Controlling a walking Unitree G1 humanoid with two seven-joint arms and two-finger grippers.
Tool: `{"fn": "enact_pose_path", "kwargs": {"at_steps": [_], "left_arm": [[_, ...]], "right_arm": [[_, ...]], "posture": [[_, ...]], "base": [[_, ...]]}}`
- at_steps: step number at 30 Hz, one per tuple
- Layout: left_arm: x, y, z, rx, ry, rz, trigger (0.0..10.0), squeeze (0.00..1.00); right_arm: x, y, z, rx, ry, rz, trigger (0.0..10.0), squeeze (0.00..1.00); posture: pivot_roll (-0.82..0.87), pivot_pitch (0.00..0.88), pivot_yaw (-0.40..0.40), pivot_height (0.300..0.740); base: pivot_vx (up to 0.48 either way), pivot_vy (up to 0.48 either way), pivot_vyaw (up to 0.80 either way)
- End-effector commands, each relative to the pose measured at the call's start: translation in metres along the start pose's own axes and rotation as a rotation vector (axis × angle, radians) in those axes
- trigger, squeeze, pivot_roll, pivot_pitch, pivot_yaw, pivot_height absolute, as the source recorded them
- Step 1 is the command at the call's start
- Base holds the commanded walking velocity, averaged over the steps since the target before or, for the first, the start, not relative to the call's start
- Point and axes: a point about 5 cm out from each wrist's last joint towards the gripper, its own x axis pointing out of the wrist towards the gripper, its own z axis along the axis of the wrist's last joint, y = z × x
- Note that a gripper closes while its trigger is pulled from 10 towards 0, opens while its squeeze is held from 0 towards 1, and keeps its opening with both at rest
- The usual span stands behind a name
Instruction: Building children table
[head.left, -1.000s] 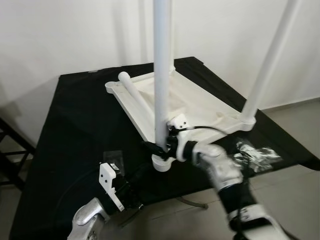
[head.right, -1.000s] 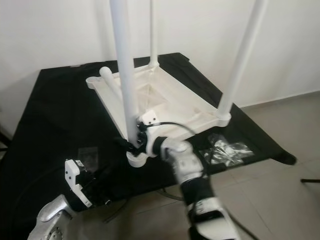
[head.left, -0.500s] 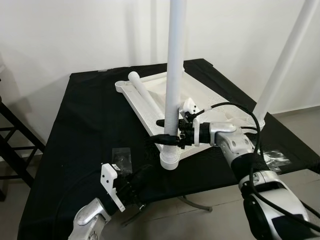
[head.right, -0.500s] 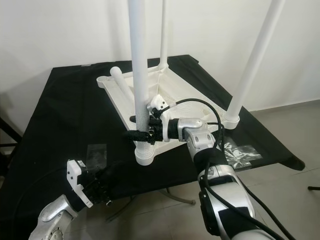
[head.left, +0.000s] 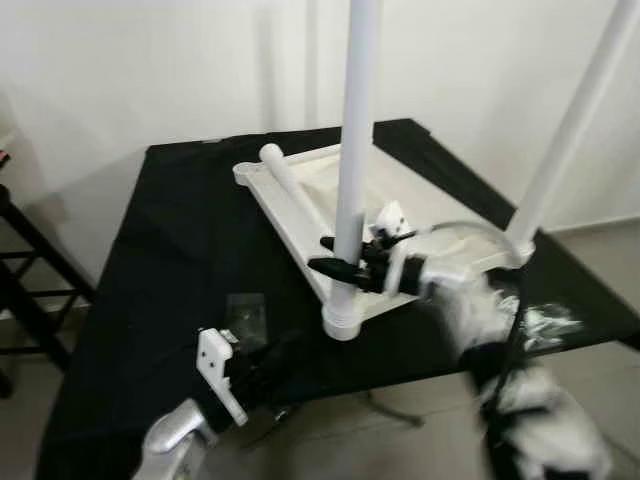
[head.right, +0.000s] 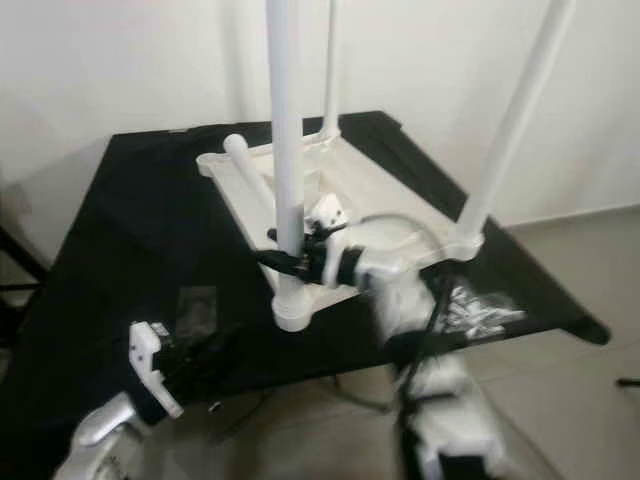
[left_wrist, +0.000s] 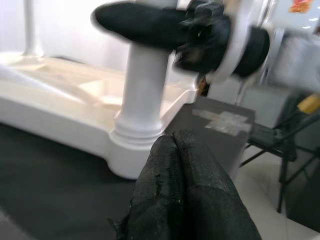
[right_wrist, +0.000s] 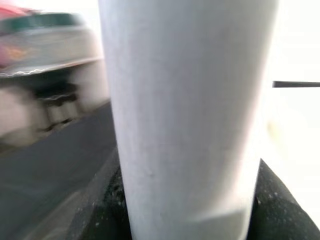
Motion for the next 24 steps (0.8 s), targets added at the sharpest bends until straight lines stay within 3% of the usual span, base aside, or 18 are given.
{"fn": "enact_pose_path", "kwargs": {"at_steps": [1,2,5,11,12,13,14,15,16,17,21,23,24], "left_arm": [[-0.004,0.003,0.000,0.003,0.011,0.006,10.0,0.00],[-0.004,0.003,0.000,0.004,0.013,0.006,10.0,0.00],[-0.002,0.004,0.000,-0.002,0.012,-0.001,10.0,0.00],[-0.001,0.006,0.001,0.006,0.004,0.017,10.0,0.00],[-0.001,0.006,0.001,0.005,0.002,0.017,10.0,0.00],[-0.001,0.006,0.001,0.005,0.002,0.017,10.0,0.00],[0.000,0.006,0.001,0.002,0.001,0.015,10.0,0.00],[0.000,0.006,0.001,-0.002,0.001,0.010,10.0,0.00],[0.000,0.006,0.001,-0.005,0.001,0.007,10.0,0.00],[0.001,0.006,0.001,-0.006,0.002,0.005,10.0,0.00],[0.002,0.006,0.001,-0.006,0.002,0.004,10.0,0.00],[0.003,0.006,0.001,-0.004,0.001,0.004,10.0,0.00],[0.003,0.006,0.001,-0.004,0.001,0.004,10.0,0.00]], "right_arm": [[-0.022,0.005,-0.053,0.044,0.234,-0.151,0.0,0.00],[-0.025,0.018,-0.058,0.066,0.234,-0.145,0.0,0.00],[-0.013,0.007,-0.050,0.058,0.197,-0.147,0.0,0.00],[-0.012,0.006,-0.055,0.076,0.233,-0.152,0.0,0.00],[-0.011,0.004,-0.055,0.071,0.245,-0.165,4.7,0.00],[-0.011,0.004,-0.055,0.071,0.245,-0.165,4.7,0.00],[-0.009,0.002,-0.055,0.078,0.261,-0.161,10.0,0.00],[-0.010,0.004,-0.046,0.089,0.203,-0.123,10.0,0.12],[-0.011,0.007,-0.039,0.094,0.156,-0.094,10.0,0.12],[-0.011,0.007,-0.032,0.097,0.136,-0.071,10.0,1.00],[-0.009,0.005,-0.023,0.092,0.120,-0.031,10.0,1.00],[-0.003,-0.006,-0.010,0.074,0.099,0.019,10.0,1.00],[0.001,-0.014,-0.008,0.047,0.139,0.035,10.0,1.00]], "posture": [[-0.01,0.000,0.002,0.740],[-0.02,0.000,0.008,0.740],[-0.01,0.000,-0.012,0.740],[-0.02,0.000,0.001,0.740],[-0.02,0.000,0.001,0.740],[-0.02,0.000,0.001,0.740],[-0.02,0.000,0.002,0.740],[-0.02,0.000,0.003,0.740],[-0.02,0.000,0.003,0.740],[-0.03,0.000,0.005,0.740],[-0.03,0.000,0.009,0.740],[-0.02,0.000,0.007,0.740],[-0.02,0.000,0.007,0.740]], "base": [[0.000,0.000,0.00],[0.000,0.000,0.00],[0.000,0.000,0.00],[0.000,0.000,0.00],[0.000,0.000,0.00],[0.000,0.000,0.00],[0.000,0.000,0.00],[0.000,0.000,0.00],[0.000,0.000,0.00],[0.000,0.000,0.00],[0.000,0.000,0.00],[0.000,0.000,0.00],[0.000,0.000,0.00]]}}
